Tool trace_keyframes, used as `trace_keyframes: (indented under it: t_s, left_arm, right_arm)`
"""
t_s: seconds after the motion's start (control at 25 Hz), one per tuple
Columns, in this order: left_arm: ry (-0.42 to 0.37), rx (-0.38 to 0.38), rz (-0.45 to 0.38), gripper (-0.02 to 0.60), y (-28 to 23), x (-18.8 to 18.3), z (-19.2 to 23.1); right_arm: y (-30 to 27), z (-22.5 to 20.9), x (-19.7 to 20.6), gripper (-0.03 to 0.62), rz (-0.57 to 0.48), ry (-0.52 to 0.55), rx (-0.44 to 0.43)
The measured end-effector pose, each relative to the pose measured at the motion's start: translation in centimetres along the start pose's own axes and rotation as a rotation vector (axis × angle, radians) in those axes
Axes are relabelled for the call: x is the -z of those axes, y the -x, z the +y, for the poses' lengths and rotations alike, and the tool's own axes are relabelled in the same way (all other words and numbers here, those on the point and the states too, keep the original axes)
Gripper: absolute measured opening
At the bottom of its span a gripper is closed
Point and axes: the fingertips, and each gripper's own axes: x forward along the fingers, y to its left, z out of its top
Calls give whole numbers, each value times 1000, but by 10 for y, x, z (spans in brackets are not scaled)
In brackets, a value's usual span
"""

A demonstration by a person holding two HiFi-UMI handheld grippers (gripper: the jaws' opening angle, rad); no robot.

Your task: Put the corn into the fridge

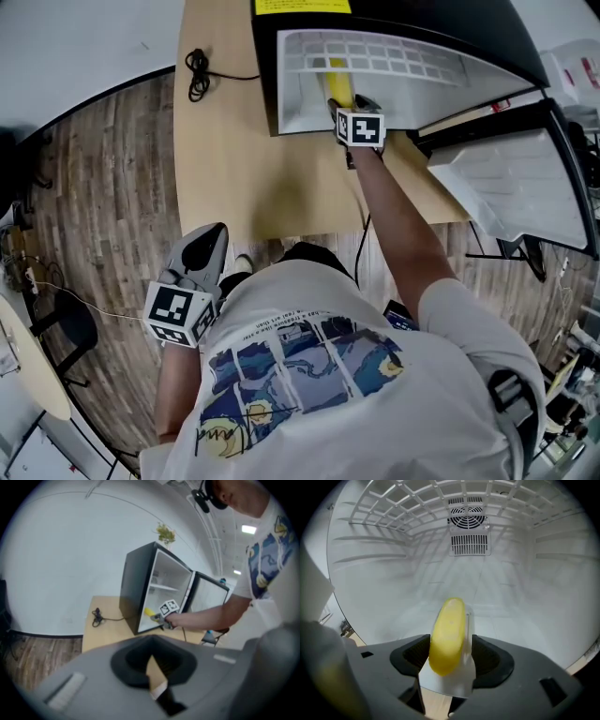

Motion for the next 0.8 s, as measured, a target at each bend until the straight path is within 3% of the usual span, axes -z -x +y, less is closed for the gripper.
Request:
trace_keyframes:
  t_s: [0.8]
  left_arm:
    - [-77,136,-24,9,53,18,7]
  right_arm:
    - [87,35,40,256,-6,-22,82]
